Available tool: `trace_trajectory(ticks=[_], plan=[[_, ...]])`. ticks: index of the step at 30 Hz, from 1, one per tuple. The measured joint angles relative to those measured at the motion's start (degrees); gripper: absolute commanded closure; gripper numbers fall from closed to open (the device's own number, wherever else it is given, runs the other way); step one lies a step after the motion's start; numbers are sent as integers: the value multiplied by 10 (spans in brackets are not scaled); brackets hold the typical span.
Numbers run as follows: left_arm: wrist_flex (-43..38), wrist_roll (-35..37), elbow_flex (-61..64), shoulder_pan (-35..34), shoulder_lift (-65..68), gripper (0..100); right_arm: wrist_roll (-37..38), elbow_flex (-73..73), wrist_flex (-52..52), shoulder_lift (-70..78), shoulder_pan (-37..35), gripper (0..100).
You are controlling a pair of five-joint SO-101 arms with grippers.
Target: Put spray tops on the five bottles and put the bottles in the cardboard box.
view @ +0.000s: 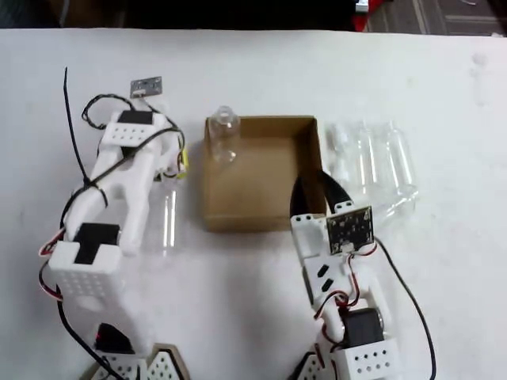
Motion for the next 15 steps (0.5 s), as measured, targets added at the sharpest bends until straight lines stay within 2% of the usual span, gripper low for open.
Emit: trace_trajectory(ticks=[15], plan=[[0, 0, 0, -16, 0, 869, 0, 0, 0, 0, 0, 911]])
